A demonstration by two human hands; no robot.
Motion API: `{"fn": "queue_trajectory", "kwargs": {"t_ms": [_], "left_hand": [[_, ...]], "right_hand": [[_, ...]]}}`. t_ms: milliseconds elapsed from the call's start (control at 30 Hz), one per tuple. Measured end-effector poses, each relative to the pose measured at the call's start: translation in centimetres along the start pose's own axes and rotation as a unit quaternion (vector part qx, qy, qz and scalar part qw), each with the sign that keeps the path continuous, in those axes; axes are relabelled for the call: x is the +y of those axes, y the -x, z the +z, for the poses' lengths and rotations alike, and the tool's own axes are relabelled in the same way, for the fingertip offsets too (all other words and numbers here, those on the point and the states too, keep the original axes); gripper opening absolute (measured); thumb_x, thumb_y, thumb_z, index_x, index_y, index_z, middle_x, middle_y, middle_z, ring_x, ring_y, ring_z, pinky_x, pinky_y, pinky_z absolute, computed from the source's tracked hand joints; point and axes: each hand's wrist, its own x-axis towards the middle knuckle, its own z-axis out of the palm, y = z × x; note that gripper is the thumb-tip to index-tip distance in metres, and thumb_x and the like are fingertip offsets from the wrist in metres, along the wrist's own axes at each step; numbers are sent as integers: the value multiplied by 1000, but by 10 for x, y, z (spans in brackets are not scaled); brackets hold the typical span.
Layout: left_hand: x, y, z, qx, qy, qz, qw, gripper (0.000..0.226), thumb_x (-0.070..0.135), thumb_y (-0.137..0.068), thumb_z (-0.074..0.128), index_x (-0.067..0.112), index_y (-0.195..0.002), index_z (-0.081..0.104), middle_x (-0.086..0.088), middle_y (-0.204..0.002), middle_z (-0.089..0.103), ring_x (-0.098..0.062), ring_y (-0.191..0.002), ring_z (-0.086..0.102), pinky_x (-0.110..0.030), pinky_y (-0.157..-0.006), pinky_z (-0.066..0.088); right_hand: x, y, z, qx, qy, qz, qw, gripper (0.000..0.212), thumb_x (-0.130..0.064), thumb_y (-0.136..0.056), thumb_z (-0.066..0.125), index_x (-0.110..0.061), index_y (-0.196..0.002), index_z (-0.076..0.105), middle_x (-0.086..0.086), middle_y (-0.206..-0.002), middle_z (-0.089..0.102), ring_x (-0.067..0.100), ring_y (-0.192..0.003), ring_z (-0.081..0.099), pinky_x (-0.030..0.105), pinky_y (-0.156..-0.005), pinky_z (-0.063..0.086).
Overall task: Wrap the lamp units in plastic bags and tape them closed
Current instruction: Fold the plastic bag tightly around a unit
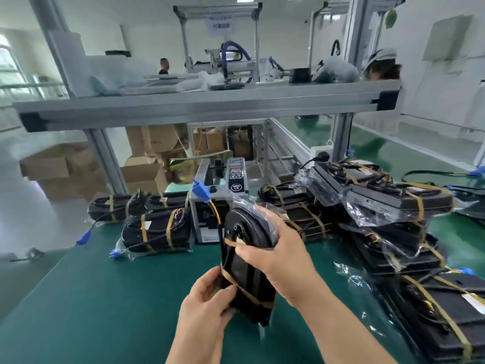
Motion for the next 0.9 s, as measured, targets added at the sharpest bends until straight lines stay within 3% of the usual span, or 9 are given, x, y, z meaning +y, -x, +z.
{"fn": "queue_trajectory", "kwargs": {"t_ms": [100,200,300,433,500,600,700,800,900], "left_hand": [[16,-1,-17,10,-163,100,981,38,-5,-85,70,29,-102,71,2,-101,75,-5,-99,67,-20,-77,52],[41,7,-19,4,-263,266,927,39,4,-85,75,42,-93,73,10,-95,75,1,-89,68,-6,-72,48],[67,16,-3,-44,-329,418,846,27,28,-83,71,46,-104,68,16,-101,70,-1,-94,66,-8,-83,46],[92,5,19,-71,-450,511,729,43,9,-85,75,27,-123,65,20,-113,58,2,-110,55,-5,-95,37],[101,0,26,-86,-485,511,705,37,9,-85,74,22,-119,70,14,-113,56,-2,-114,52,-9,-98,35],[110,-4,30,-118,-516,522,669,15,26,-84,67,23,-94,77,13,-103,57,-13,-106,53,-30,-93,42],[114,-8,33,-188,-511,514,662,7,25,-91,67,22,-86,71,16,-92,60,-12,-96,57,-32,-89,43],[119,-12,38,-222,-488,475,698,11,14,-92,66,24,-86,66,13,-85,63,-14,-87,61,-17,-76,44],[118,-15,40,-214,-463,437,741,22,6,-91,68,28,-84,67,11,-84,66,-12,-84,64,-13,-72,45]], "right_hand": [[10,0,-3,-43,3,12,999,59,-10,-73,77,-35,-123,62,-13,-109,76,3,-101,71,9,-83,49],[13,-3,-11,-76,14,20,997,69,-13,-70,78,-27,-134,56,-7,-117,74,9,-109,70,20,-94,52],[10,-7,-21,-126,17,24,992,72,-9,-71,78,-22,-137,54,0,-123,71,16,-115,67,29,-100,52],[8,-8,-33,-176,12,31,984,73,-1,-72,77,-20,-138,53,2,-131,67,20,-122,64,33,-107,48],[7,-8,-37,-193,9,32,981,71,1,-72,77,-24,-135,56,1,-131,67,19,-122,64,30,-104,48],[6,-5,-42,-213,-4,42,976,70,0,-72,77,-25,-134,57,7,-128,68,26,-119,65,38,-105,50],[6,-3,-42,-214,-19,42,976,66,-10,-72,81,-27,-132,58,12,-124,68,29,-115,67,43,-105,50],[4,-3,-43,-201,-14,40,979,65,-19,-73,83,-34,-131,59,4,-124,70,22,-114,68,37,-102,52],[0,-3,-47,-207,-4,37,978,64,-16,-76,81,-41,-130,58,-6,-127,68,15,-117,66,27,-98,52]]}}
